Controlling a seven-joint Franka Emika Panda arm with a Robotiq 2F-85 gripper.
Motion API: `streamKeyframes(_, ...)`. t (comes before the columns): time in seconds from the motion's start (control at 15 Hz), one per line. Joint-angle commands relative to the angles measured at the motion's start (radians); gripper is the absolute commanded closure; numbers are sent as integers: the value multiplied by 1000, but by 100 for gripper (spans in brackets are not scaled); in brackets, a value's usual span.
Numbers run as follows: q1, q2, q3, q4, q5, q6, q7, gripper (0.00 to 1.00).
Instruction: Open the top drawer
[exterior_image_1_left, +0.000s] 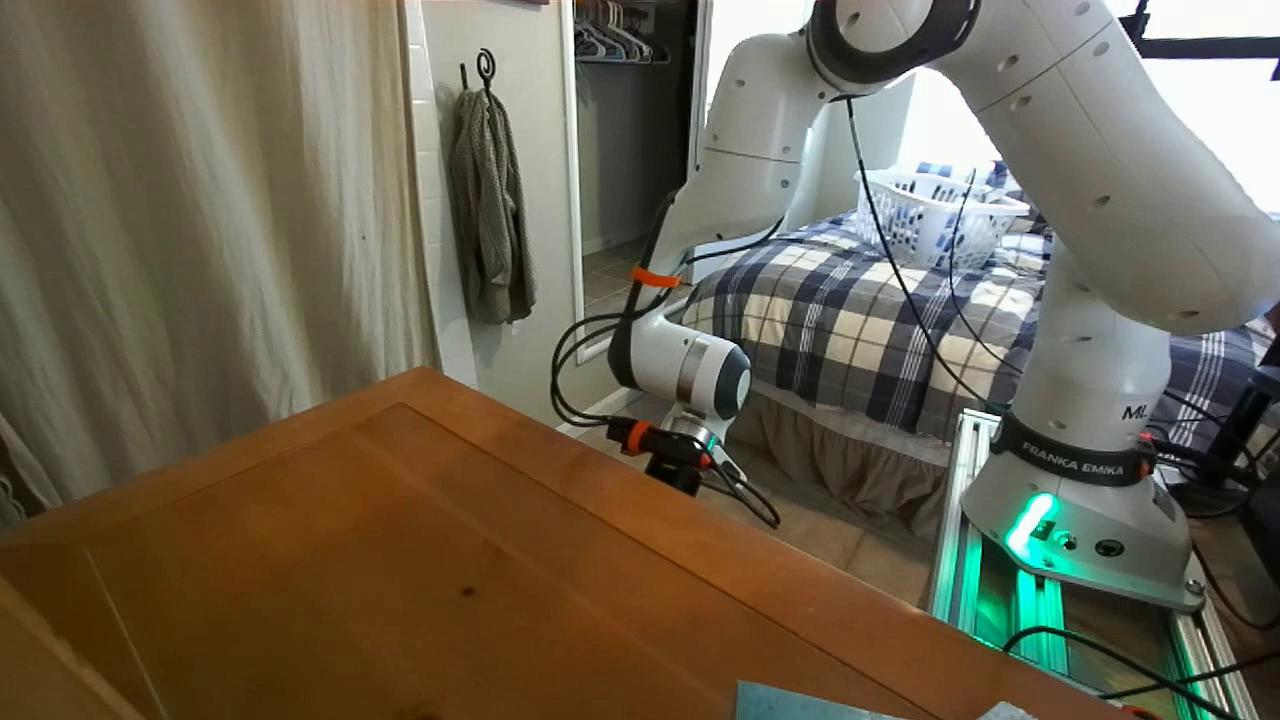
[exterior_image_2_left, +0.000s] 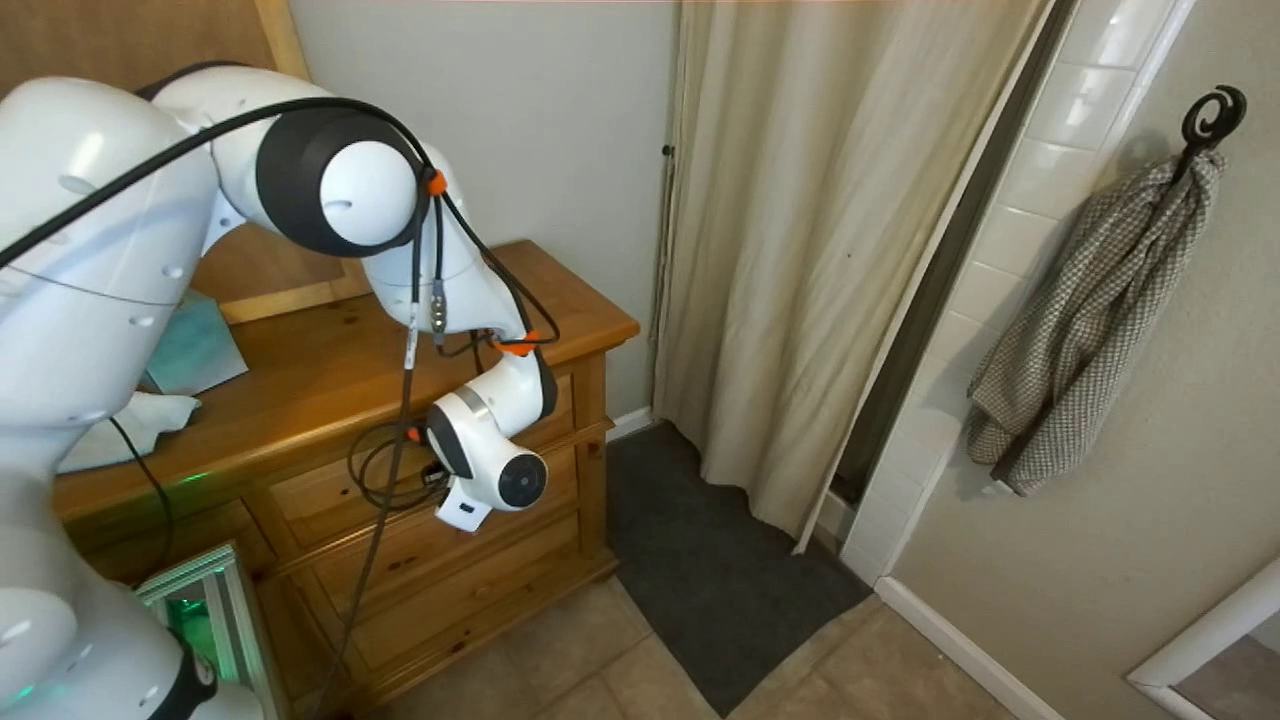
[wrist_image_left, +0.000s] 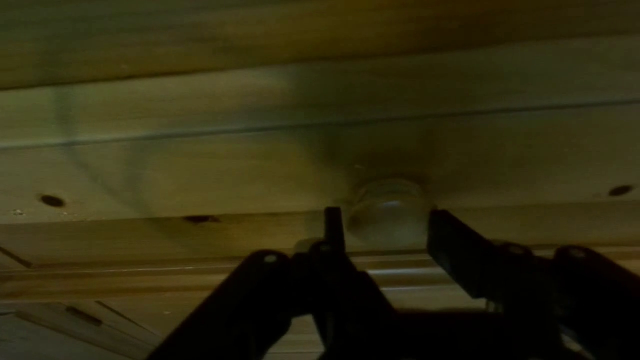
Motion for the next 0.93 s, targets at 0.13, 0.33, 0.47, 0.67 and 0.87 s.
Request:
streamKeyframes(0.13, -6, 31, -1, 14, 9, -74, -57, 91)
streamKeyframes(0.33, -4, 39, -6, 8, -4, -104, -76, 97)
streamKeyframes(0.47, -4, 42, -8, 4, 2, -119, -93, 100)
streamKeyframes(0.67, -1, 45, -12, 5, 6, -116, -112, 96)
streamKeyframes(0.87, -1, 43, -14, 2, 20, -109, -141, 72)
